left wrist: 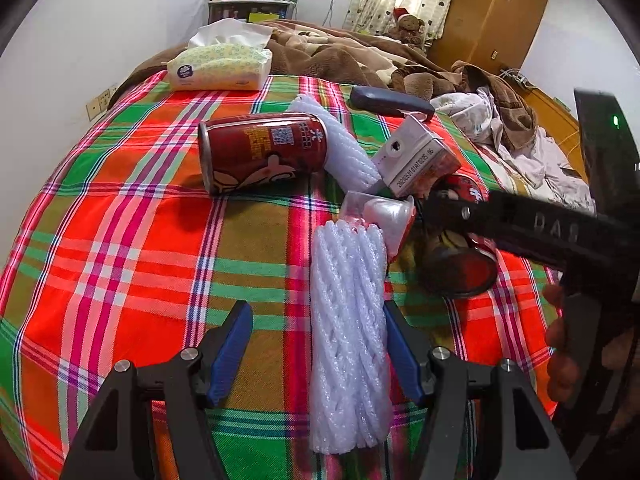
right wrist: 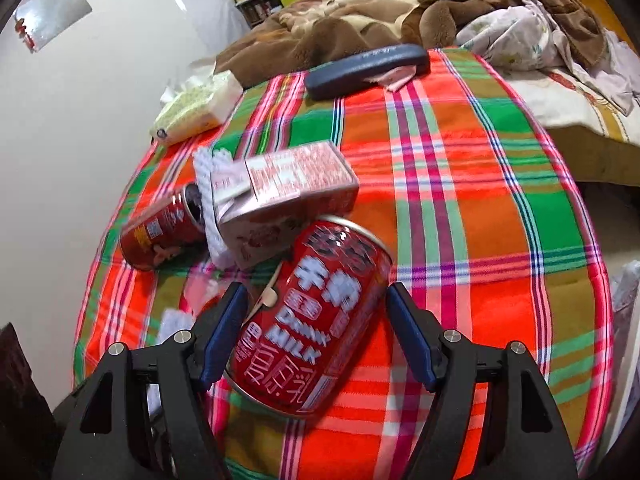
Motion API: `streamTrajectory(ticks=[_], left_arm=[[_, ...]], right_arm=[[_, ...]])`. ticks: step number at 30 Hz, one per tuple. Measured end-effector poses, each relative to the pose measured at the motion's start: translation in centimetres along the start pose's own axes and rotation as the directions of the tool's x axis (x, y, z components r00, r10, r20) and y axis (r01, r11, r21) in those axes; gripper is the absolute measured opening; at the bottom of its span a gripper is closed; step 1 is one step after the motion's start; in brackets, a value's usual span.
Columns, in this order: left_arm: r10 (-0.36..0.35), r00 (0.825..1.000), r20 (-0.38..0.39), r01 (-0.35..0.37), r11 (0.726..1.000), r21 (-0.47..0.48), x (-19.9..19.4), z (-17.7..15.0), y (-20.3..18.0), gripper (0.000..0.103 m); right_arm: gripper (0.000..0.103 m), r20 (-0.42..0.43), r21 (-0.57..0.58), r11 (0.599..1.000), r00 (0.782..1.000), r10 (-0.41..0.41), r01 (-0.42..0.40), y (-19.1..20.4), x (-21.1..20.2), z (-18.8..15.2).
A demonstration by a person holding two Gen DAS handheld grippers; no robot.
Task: Collect trash
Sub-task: 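Grasp the white mesh foam sleeve with the left gripper while the right grasps the red Drink Milk can, then carry the sleeve and can over the white bin and open both grippers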
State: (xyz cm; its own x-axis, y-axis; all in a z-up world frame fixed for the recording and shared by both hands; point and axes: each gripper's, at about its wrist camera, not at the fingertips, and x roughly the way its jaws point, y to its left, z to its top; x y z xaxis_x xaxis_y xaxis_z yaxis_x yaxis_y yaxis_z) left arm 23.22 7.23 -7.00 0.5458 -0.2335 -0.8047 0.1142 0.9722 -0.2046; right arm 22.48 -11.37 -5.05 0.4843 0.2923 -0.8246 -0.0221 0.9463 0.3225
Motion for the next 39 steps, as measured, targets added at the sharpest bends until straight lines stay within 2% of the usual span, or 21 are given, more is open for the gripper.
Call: streamTrajectory(ticks=[3,5,11,13,15,20,23,39], left_arm=[[0.006,1.000,0.002,-0.006,1.000,-0.002,0.1,0.1,0.3,0.065],[0.012,1.000,0.003,-0.012,1.000,-0.008,0.2,0.1,0.2,0.065],[0.011,1.000,0.005,-0.011,1.000,-0.009,0.3,0.1,0.0,0.063],[0.016,1.000,0.007,-0.016,1.000,-0.003,0.3,0.0,-0.2,0.057],[0.025,1.000,0.007,-0.025,1.000,0.004,0.3,0.0,-0.4,0.051],[0.018,1.000,0.003,-0.018,1.000,-0.003,0.3,0.2,-0.4,0.031],[0.014,1.000,0.003,-0.014,1.000,-0.006,0.3,0.1,-0.5,0.028],[-0.017,0.997,0.076,0.015,1.000,0.025,-3.2,0.0,-3.2,0.027]], right_arm=[[0.073,0.000,-0.064,0.995,0.997,-0.083,0.082,0.0,-0.2,-0.6],[0.073,0.010,-0.074,0.992,0.995,-0.104,0.105,-0.6,-0.5,-1.0],[0.067,0.043,-0.071,0.994,0.995,-0.085,0.088,-2.1,-1.0,-1.6],[0.065,0.056,-0.085,0.993,0.995,-0.083,0.087,-2.2,-1.0,-1.6],[0.056,0.056,-0.098,0.992,0.996,-0.075,0.081,-2.0,-1.1,-1.6],[0.055,0.075,-0.127,0.988,0.994,-0.082,0.091,-1.8,-1.3,-1.8],[0.055,0.079,-0.130,0.988,0.994,-0.077,0.087,-2.0,-1.5,-2.0],[0.054,0.153,-0.128,0.988,0.986,-0.063,0.083,-2.8,-5.0,-3.0]])
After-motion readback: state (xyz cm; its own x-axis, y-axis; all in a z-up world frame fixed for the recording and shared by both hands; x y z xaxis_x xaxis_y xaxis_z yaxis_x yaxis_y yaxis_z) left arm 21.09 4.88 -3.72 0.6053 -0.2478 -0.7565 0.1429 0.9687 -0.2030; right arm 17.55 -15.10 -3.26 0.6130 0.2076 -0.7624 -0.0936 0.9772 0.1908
